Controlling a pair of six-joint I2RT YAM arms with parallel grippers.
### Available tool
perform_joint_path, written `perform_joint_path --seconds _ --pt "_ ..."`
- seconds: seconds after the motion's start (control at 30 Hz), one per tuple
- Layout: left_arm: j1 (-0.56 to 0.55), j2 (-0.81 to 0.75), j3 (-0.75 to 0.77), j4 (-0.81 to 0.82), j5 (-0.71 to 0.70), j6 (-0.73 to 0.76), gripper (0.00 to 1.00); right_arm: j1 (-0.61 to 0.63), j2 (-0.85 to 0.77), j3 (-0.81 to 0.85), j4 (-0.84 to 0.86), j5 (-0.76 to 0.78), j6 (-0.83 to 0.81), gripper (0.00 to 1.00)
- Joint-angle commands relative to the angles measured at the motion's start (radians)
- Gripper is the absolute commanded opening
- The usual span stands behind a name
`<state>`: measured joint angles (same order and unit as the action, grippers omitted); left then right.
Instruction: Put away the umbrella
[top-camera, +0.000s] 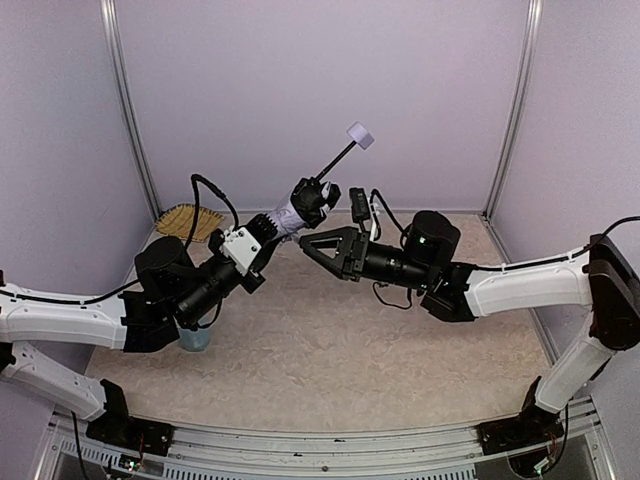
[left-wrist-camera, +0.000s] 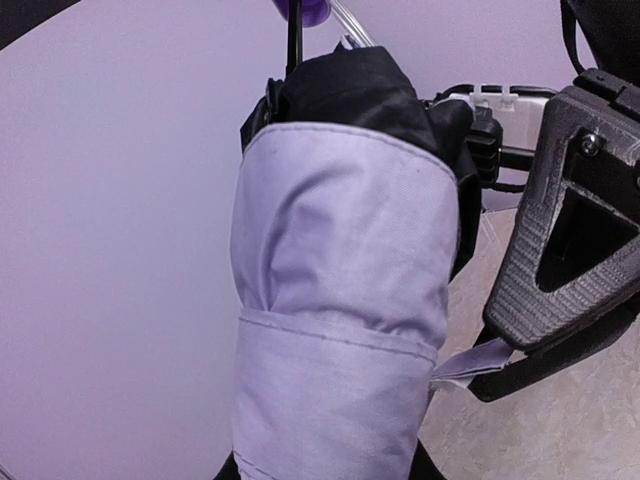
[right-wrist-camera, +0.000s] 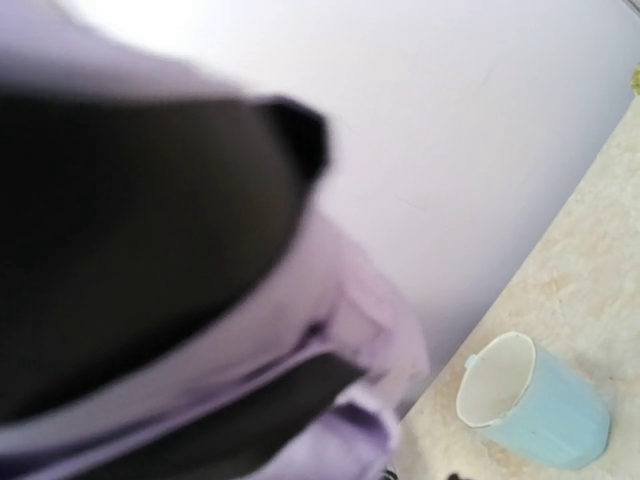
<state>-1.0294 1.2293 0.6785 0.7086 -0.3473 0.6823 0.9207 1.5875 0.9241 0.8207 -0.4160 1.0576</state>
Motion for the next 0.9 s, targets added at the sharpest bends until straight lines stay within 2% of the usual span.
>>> perform_joint_path --seconds 0.0,0.1,0.17,0.4,0.53,0.67,0.8,0.87 --pt "-0.009 -0.019 0.009 0.097 0.011 0.007 0.0 -0.007 0.046 0.056 0.026 -0.034 0.022 0.52" --pt "-0.012 -0.015 0.009 0.095 0.009 0.018 0.0 -0.007 0.062 0.061 0.052 -0.045 0.033 0.5" --pt "-0.012 -0.014 0.006 0.095 0.007 0.02 0.0 -0.008 0.065 0.067 0.049 -0.048 0.028 0.43" --pt "-0.015 -0.016 0.004 0.088 0.014 0.026 0.0 -0.009 0.069 0.05 0.077 -0.054 0.034 0.0" --pt "-0.016 -0.022 0.006 0.083 0.013 0.026 0.0 -0.02 0.061 0.012 0.119 -0.062 0.037 0.0" --pt "0.005 -0.05 0.023 0.056 0.029 -0.062 0.0 -0.027 0.027 -0.019 0.042 -0.038 -0.063 0.0" --pt "0.107 -0.122 0.128 -0.133 0.265 -0.389 0.0 -0.022 -0.012 0.005 -0.261 0.016 -0.347 0.0" --pt "0.162 -0.154 0.165 -0.182 0.421 -0.503 0.0 -0.021 -0.059 -0.033 -0.331 0.089 -0.435 0.0"
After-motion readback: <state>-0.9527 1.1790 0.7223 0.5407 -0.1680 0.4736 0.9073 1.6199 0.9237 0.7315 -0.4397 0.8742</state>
